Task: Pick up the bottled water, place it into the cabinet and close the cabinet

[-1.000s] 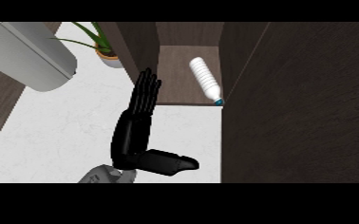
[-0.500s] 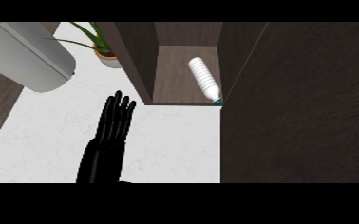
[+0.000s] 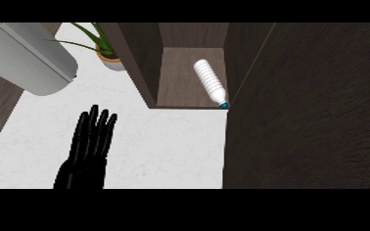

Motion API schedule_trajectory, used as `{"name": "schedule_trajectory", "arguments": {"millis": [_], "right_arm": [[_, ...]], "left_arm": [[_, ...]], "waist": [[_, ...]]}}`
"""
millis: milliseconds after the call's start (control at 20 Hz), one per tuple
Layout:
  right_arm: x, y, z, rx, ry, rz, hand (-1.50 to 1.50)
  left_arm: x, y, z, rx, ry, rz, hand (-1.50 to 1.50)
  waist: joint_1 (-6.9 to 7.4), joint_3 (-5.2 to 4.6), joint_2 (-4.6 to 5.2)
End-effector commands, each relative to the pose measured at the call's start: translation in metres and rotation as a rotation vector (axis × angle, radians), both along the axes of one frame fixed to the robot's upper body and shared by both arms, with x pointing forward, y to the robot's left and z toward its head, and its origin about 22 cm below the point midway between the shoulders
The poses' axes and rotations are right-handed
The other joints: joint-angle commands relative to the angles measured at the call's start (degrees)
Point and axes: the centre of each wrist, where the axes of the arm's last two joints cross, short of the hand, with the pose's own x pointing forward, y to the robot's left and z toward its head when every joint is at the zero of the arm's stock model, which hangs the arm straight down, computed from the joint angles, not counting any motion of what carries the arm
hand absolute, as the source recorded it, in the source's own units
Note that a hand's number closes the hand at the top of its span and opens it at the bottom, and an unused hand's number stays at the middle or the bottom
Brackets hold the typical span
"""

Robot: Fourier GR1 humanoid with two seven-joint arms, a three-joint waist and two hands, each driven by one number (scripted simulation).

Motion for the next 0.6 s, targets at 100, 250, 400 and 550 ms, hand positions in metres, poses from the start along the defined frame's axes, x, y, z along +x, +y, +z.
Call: {"name": "schedule_trajectory", "arguments": {"millis": [100,250,400,550], "right_arm": [[-0.007,0.027,0.052,-0.108,-0.207,0.023,1.50],[-0.004,0.039,0.054,-0.135,-0.229,0.062,1.50],[0.005,0.054,0.054,-0.155,-0.255,0.064,1.50],[0.013,0.061,0.059,-0.162,-0.278,0.070,1.50]], "left_arm": [[-0.017,0.024,0.000,-0.012,0.008,0.011,-1.50],[-0.014,0.043,0.008,0.006,-0.002,0.036,-1.50],[-0.015,0.042,0.002,0.006,0.010,0.041,-1.50],[-0.016,0.049,0.005,0.004,-0.001,0.024,-1.50]], "waist": [[0.65,-0.08,0.01],[0.96,-0.14,-0.21],[0.76,-0.23,-0.19],[1.31,-0.33,-0.01]]}}
